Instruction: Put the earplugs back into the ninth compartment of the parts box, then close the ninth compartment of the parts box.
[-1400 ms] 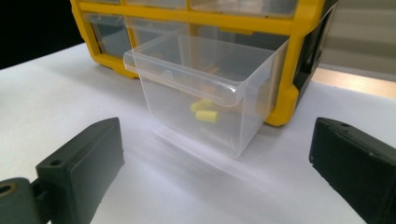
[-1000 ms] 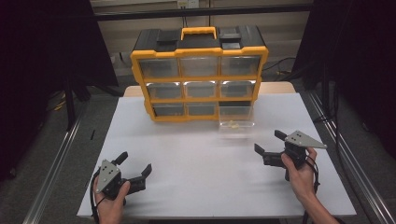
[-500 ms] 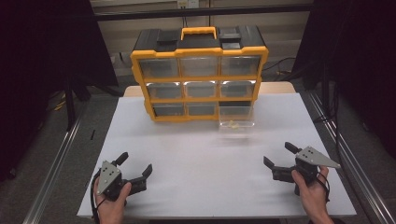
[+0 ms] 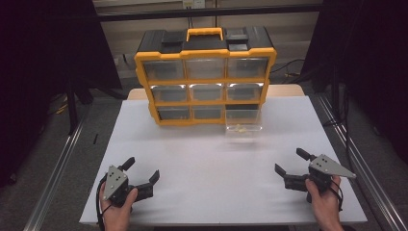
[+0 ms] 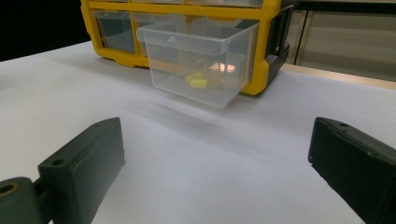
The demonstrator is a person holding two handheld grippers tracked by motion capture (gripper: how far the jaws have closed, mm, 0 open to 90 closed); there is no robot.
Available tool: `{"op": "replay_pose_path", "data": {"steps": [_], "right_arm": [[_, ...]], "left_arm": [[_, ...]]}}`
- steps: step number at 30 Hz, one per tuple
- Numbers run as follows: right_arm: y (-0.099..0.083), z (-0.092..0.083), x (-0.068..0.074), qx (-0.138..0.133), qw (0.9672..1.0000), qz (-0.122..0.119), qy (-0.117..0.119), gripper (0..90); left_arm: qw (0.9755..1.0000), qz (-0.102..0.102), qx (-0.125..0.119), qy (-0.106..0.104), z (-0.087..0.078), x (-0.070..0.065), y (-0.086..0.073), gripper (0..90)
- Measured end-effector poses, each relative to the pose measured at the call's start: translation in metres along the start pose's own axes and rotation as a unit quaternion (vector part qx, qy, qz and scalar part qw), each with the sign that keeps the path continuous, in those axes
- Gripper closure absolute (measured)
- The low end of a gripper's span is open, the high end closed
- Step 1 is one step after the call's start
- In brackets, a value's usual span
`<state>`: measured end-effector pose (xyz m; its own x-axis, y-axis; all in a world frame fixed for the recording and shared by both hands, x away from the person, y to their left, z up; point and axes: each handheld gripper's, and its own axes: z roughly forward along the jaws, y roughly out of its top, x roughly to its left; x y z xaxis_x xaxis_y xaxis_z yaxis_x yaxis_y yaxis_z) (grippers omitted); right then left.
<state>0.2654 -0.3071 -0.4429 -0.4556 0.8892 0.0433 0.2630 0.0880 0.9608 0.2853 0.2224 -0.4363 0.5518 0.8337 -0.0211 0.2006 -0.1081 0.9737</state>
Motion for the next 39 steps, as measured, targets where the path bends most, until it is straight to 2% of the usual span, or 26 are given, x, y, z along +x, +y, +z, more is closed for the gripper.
{"op": "replay_pose_path", "data": {"steps": [6, 8, 14, 17, 18, 20, 23, 28, 34, 39], "right_arm": [[0.001, 0.002, 0.003, 0.002, 1.0000, -0.004, 0.008, 2.6], [0.001, 0.003, 0.003, 0.003, 0.9999, -0.006, 0.010, 2.3], [0.004, 0.008, 0.010, 0.001, 0.9998, -0.010, 0.018, 1.4], [0.005, 0.010, 0.014, -0.003, 0.9990, -0.013, 0.043, 0.5], [0.005, 0.012, 0.015, -0.004, 0.9989, -0.014, 0.044, 0.6], [0.005, 0.014, 0.018, -0.003, 0.9988, -0.006, 0.049, 1.1], [0.005, 0.016, 0.021, -0.008, 0.9974, -0.003, 0.071, 3.2], [0.006, 0.022, 0.025, -0.006, 0.9955, -0.003, 0.095, 3.8], [0.011, 0.026, 0.028, -0.008, 0.9942, -0.009, 0.107, 8.3], [0.015, 0.031, 0.029, -0.008, 0.9934, -0.010, 0.114, 10.5]], "left_arm": [[1.0000, -0.009, 0.000, -0.003, -0.003, 0.000, 0.001, 3.8], [1.0000, -0.006, -0.005, 0.001, -0.004, 0.000, 0.002, 3.6], [0.9998, -0.016, 0.007, -0.002, -0.003, 0.003, -0.002, 3.6], [0.9999, -0.015, 0.004, -0.002, -0.003, 0.003, -0.001, 3.6], [0.9998, -0.020, 0.005, -0.003, -0.002, 0.003, -0.001, 3.6], [0.9998, -0.016, 0.009, -0.005, -0.002, 0.003, -0.002, 3.6], [0.9999, -0.009, 0.006, -0.009, -0.001, 0.002, 0.001, 3.6], [0.9998, -0.016, 0.004, -0.011, 0.002, 0.002, 0.002, 3.6], [0.9997, -0.006, 0.009, -0.020, 0.006, 0.000, 0.003, 3.6], [0.9997, -0.009, 0.009, -0.021, 0.007, -0.001, 0.002, 3.6]]}}
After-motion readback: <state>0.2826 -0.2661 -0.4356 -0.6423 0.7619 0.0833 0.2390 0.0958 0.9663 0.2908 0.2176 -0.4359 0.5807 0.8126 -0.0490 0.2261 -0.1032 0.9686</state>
